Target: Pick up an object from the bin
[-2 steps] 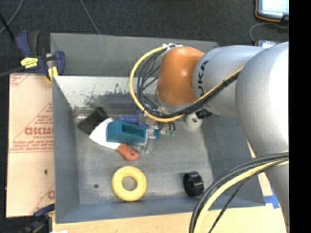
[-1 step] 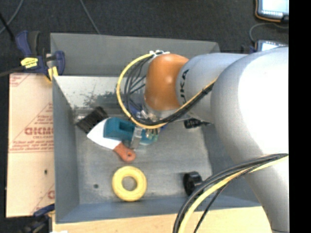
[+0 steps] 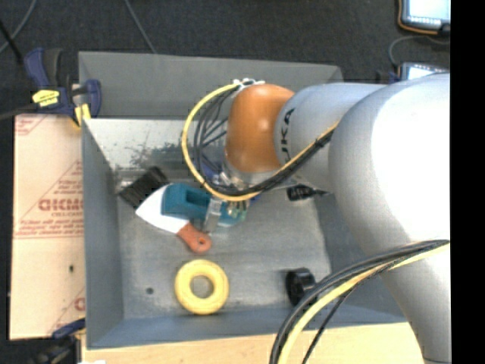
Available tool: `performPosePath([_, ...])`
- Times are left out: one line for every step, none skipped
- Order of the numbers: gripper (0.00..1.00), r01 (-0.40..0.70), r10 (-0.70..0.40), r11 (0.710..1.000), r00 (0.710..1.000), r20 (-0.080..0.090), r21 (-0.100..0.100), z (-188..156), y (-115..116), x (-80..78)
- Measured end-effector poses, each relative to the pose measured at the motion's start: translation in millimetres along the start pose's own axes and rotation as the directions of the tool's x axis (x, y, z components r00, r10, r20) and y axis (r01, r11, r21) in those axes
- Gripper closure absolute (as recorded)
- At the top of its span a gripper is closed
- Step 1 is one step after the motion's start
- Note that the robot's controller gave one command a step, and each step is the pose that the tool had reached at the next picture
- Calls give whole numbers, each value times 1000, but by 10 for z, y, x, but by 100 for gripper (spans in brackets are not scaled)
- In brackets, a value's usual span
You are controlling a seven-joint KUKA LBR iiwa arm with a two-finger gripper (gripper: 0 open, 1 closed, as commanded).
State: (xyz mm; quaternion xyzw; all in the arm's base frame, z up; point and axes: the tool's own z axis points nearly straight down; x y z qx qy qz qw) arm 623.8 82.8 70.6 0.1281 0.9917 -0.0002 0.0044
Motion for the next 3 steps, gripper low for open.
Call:
performPosePath([100, -58, 58, 998, 998, -3, 4, -918, -12, -3])
performPosePath([100, -57, 57, 998, 998, -3, 4, -918, -13, -4])
performPosePath([100, -56, 56, 998, 998, -13, 8, -1306, -26, 1])
